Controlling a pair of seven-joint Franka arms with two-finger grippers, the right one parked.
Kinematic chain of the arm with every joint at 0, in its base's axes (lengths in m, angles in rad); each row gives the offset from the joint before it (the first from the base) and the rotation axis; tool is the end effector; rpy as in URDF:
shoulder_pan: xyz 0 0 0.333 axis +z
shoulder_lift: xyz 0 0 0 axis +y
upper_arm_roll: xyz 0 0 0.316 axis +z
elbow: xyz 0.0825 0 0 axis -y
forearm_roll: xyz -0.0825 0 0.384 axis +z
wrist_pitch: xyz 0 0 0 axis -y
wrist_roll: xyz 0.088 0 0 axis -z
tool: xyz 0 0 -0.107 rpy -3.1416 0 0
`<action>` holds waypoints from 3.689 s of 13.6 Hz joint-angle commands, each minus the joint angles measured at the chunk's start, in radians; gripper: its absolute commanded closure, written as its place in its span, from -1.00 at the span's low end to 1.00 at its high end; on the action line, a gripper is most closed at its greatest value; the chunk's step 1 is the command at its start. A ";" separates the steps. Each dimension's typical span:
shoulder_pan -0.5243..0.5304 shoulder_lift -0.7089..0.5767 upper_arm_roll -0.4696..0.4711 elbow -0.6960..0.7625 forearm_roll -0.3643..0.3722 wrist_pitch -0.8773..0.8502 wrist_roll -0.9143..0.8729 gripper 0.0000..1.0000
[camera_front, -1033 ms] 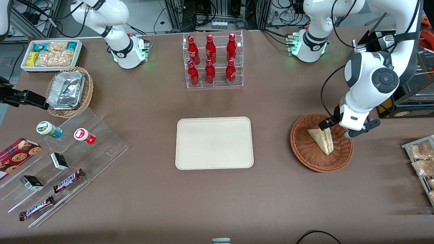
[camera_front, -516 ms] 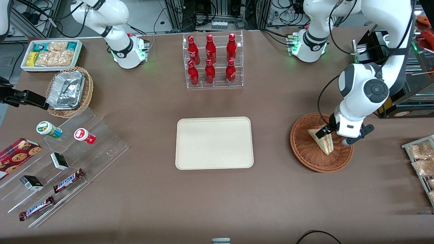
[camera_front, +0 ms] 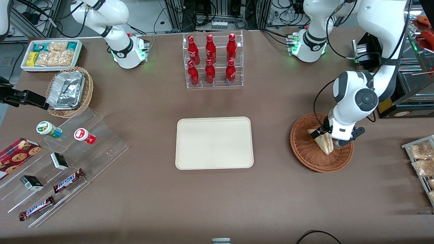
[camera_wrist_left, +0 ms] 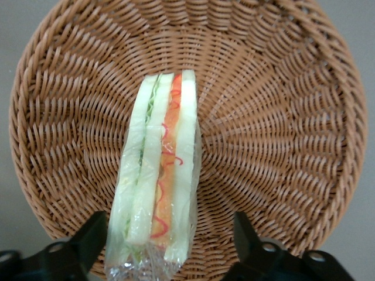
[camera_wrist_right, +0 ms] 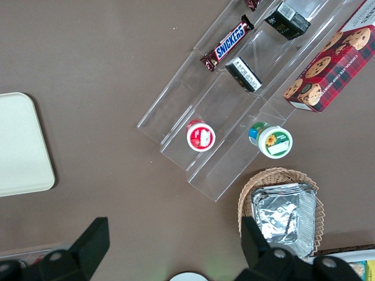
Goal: Place sandwich from basket to tray
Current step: 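Close the left gripper on the sandwich's wrapped edge, then lift the sandwich and carry it with the left gripper over the cream tray, then lower the sandwich onto the tray and open the left gripper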
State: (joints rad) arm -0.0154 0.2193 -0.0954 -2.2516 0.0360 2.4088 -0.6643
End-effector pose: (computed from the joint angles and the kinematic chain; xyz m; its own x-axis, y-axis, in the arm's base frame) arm 0.5306 -0.0591 0.2622 0.8626 0.5037 -0.0469 0.5023 -0.8638 -0.0388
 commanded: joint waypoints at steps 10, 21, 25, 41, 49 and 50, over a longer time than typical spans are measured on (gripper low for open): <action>0.014 -0.034 0.000 0.065 0.104 -0.159 0.006 1.00; -0.246 -0.057 -0.075 0.297 0.087 -0.428 -0.044 1.00; -0.389 0.021 -0.075 0.401 0.049 -0.418 -0.046 1.00; -0.566 0.468 -0.075 0.747 0.048 -0.214 -0.126 1.00; -0.583 0.512 -0.075 0.747 0.054 -0.175 -0.112 0.29; -0.586 0.517 -0.075 0.748 0.059 -0.175 -0.112 -0.29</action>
State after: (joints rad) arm -0.5805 0.7118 -0.1824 -1.5365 0.0853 2.2324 -0.7803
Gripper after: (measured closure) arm 0.850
